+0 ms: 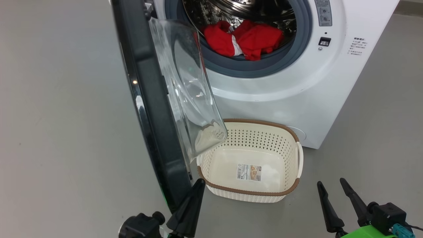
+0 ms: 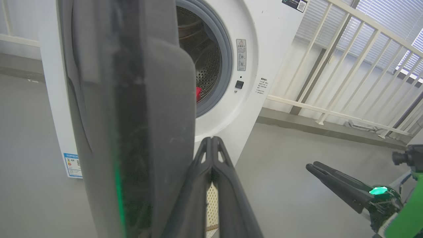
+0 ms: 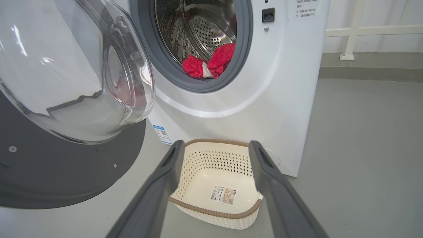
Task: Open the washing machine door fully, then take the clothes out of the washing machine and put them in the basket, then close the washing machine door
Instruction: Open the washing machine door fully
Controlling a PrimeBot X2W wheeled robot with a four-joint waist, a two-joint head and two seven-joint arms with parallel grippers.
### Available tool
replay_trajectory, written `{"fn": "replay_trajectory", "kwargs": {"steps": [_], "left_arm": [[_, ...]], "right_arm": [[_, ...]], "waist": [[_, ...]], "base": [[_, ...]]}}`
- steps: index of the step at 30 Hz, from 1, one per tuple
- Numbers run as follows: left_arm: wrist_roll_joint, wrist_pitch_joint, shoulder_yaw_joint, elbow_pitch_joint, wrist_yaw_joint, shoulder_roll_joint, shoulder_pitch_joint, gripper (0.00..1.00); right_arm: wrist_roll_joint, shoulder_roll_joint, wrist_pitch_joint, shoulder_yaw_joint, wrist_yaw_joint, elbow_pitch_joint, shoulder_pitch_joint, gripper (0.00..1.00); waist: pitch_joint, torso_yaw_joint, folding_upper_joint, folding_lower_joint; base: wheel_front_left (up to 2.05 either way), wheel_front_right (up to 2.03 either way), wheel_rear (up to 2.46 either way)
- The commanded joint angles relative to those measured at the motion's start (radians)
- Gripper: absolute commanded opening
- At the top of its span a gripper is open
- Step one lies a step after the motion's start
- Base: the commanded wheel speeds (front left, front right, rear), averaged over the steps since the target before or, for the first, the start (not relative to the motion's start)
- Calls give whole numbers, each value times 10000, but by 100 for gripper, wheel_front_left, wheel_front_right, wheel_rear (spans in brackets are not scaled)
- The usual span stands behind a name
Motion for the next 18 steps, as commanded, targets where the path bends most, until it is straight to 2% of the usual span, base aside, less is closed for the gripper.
{"fn": "replay_trajectory", "kwargs": {"steps": [1,10,18], "left_arm": [[-24,-51,515,-161,117,27,-218,0],[268,-51,1168,-235,187,27,131,0],[651,-51,2228,-504,283,27,508,0]], "right_arm": [[-81,-118,-105,233,73,-273,-328,100],[-90,-90,-105,256,73,-326,-231,100],[-97,-95,-105,280,73,-370,-200,100]], "waist": [[-32,15,0,0],[-107,108,0,0],[-81,180,0,0]], "base": [[0,0,0],[0,0,0],[0,0,0]]}}
